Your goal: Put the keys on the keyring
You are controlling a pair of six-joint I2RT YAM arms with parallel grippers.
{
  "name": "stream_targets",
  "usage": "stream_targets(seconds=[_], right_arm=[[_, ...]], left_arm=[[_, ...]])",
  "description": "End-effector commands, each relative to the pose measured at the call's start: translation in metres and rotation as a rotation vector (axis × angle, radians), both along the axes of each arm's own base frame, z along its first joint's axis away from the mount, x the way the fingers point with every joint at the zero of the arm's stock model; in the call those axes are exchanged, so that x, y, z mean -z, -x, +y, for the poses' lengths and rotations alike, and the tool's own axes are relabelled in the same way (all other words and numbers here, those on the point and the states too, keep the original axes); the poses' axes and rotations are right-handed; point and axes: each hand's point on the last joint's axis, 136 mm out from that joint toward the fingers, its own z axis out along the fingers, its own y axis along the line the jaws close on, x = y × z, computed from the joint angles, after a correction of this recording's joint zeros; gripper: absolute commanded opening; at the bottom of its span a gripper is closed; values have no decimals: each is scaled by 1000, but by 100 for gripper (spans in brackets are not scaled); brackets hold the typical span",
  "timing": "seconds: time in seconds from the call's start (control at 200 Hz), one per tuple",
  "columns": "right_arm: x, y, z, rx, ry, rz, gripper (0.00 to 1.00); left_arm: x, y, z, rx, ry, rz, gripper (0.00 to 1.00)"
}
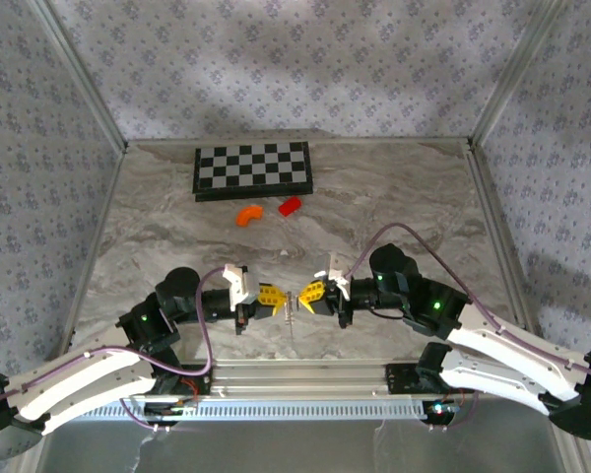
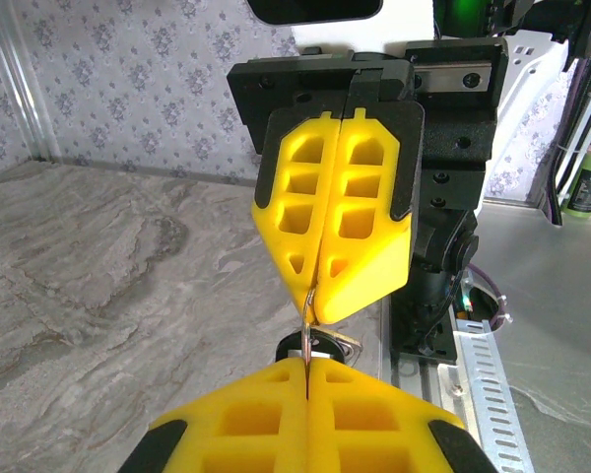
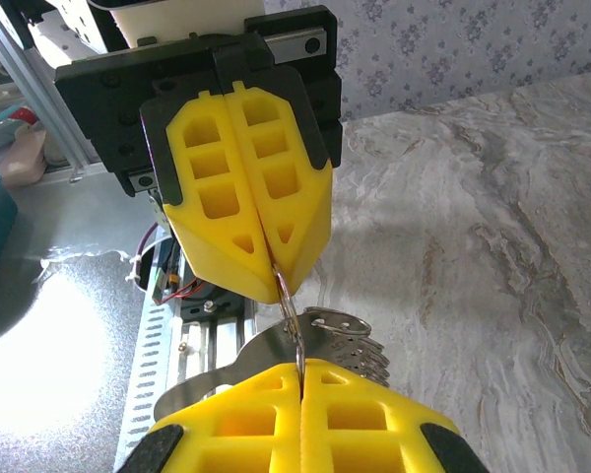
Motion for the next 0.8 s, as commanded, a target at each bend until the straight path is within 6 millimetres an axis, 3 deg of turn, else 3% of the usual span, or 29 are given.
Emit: stream_targets(seconds=[0.0, 0.8], right_arm=[[-21, 2, 2, -17, -51, -18, 0], [-19, 1, 5, -3, -54, -44, 0]], left_arm=[[-26, 5, 0, 21, 68, -53, 0], [-25, 4, -2, 21, 69, -45, 0]])
